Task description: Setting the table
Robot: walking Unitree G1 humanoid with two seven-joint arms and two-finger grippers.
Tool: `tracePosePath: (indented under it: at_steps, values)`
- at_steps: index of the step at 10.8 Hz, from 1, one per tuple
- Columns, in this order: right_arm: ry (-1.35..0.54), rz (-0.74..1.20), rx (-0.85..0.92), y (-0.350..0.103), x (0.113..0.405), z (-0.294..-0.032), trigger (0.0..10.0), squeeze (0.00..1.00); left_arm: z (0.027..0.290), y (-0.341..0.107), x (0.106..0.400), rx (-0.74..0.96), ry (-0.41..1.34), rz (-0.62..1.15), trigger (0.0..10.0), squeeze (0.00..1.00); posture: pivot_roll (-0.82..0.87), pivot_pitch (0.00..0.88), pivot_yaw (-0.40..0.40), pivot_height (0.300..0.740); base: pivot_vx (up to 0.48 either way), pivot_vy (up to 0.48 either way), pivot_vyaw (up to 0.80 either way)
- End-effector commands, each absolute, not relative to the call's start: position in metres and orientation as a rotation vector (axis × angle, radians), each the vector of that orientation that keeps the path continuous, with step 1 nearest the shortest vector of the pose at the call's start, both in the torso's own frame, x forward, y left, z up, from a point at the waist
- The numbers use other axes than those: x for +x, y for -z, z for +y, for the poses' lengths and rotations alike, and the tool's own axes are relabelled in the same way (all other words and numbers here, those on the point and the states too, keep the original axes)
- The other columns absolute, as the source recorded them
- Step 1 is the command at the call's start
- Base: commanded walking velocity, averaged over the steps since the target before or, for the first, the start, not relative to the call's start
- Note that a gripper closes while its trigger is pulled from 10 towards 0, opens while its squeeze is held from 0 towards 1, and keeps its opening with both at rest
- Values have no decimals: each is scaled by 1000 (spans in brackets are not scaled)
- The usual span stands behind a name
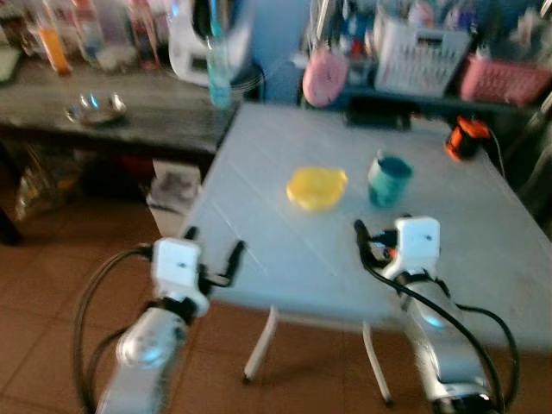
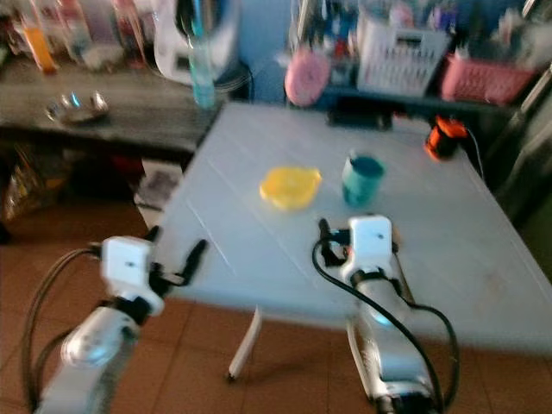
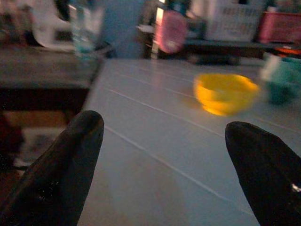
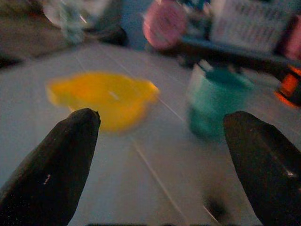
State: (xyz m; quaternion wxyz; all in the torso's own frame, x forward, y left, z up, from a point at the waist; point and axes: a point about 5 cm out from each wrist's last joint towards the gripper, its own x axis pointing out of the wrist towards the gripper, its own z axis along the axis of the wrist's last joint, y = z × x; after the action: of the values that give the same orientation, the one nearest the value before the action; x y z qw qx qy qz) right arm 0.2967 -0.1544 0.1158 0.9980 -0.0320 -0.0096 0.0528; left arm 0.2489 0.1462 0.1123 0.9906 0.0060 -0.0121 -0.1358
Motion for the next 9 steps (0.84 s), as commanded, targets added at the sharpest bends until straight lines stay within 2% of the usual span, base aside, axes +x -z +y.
tracePosePath:
  at_steps: [1,4,7,9]
  values:
    - [-125,-33,-55,-119,297,-147,10000,0,149,-113,248,18,265,-25,10000,0,137,0,-52,740,401,0,0]
    - [-138,-38,-66,-119,296,-144,10000,0,148,-111,248,22,272,-20,10000,0,138,0,-50,740,394,0,0]
    - [-191,-17,-80,-115,293,-137,10000,0,148,-112,244,11,301,-20,10000,0,139,5,-46,740,0,0,0]
    - [-273,16,-74,-108,285,-126,10000,0,143,-111,239,16,414,3,10000,0,137,16,-45,740,0,0,0]
